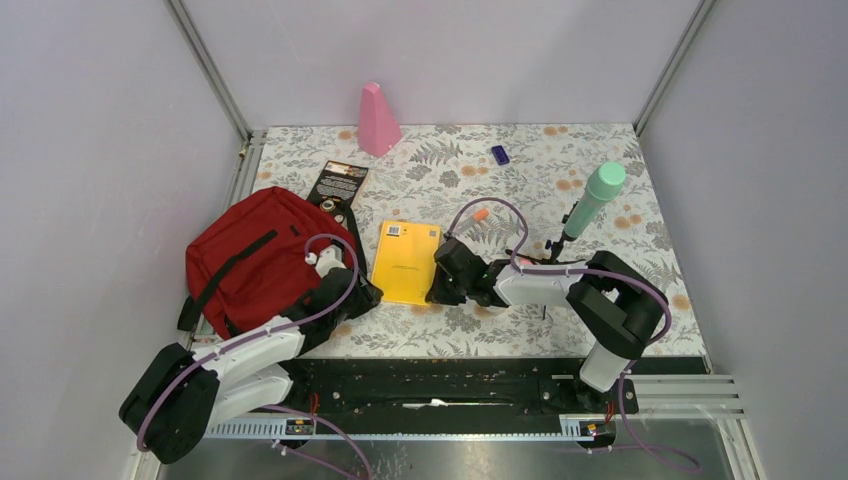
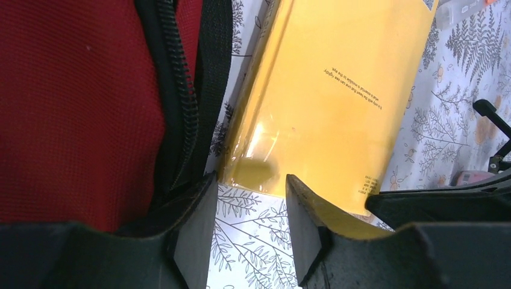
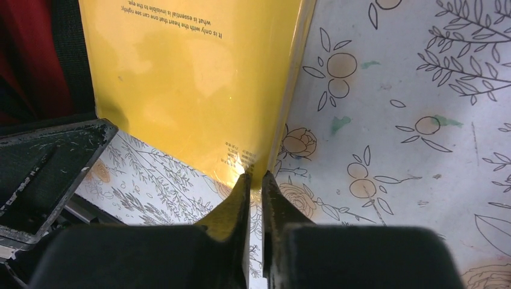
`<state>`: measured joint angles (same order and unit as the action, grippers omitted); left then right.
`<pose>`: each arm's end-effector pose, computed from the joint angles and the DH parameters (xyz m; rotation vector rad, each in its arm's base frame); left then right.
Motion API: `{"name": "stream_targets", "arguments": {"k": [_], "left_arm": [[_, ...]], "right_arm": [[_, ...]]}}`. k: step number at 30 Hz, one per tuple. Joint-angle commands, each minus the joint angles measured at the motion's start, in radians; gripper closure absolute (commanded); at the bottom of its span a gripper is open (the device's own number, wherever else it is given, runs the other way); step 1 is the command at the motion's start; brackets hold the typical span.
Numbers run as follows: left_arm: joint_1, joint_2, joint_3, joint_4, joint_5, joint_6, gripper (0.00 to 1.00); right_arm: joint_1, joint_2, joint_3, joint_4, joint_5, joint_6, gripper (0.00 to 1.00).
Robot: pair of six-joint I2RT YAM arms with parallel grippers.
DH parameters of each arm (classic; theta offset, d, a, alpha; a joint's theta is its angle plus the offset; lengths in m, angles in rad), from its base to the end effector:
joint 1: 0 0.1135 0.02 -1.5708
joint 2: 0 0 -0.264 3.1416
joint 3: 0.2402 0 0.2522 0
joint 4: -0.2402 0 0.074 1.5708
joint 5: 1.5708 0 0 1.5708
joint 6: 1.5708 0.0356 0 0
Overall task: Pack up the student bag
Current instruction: Pick up the book from the center of the board.
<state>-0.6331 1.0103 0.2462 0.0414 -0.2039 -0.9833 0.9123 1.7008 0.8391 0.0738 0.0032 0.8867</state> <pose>0.1491 -0.1005 0.1389 -0.5160 2.2940 -0.6007 0.2060 0.2661 0.1507 -0.0307 2.5317 0.8157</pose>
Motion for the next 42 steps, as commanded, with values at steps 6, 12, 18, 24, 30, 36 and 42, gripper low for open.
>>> {"name": "stream_targets", "arguments": {"k": [6, 12, 18, 24, 30, 36, 42], "left_arm": [[-0.017, -0.063, -0.005, -0.003, 0.107, -0.026, 0.54], [0.026, -0.1, 0.008, -0.04, 0.146, -0.034, 0.43], [0.067, -0.094, 0.005, -0.071, 0.169, -0.015, 0.36], [0.077, -0.089, 0.002, -0.081, 0.171, -0.007, 0.36], [0.079, -0.085, 0.018, -0.107, 0.156, 0.019, 0.34], [0.085, -0.08, 0.041, -0.123, 0.125, 0.076, 0.24], [0.146, -0.057, 0.071, -0.089, 0.185, 0.097, 0.15]], "right_arm": [[0.026, -0.052, -0.03, 0.186, -0.009, 0.051, 1.0], [0.027, -0.116, -0.05, 0.226, 0.043, 0.066, 1.0], [0.027, -0.153, -0.078, 0.256, 0.044, 0.084, 1.0], [0.026, -0.198, -0.13, 0.25, 0.056, 0.085, 1.0], [0.032, -0.23, -0.171, 0.226, 0.074, 0.065, 1.0], [0.069, -0.209, -0.1, 0.13, 0.149, -0.145, 0.92], [0.062, -0.099, 0.138, -0.06, 0.264, -0.34, 0.34]]}}
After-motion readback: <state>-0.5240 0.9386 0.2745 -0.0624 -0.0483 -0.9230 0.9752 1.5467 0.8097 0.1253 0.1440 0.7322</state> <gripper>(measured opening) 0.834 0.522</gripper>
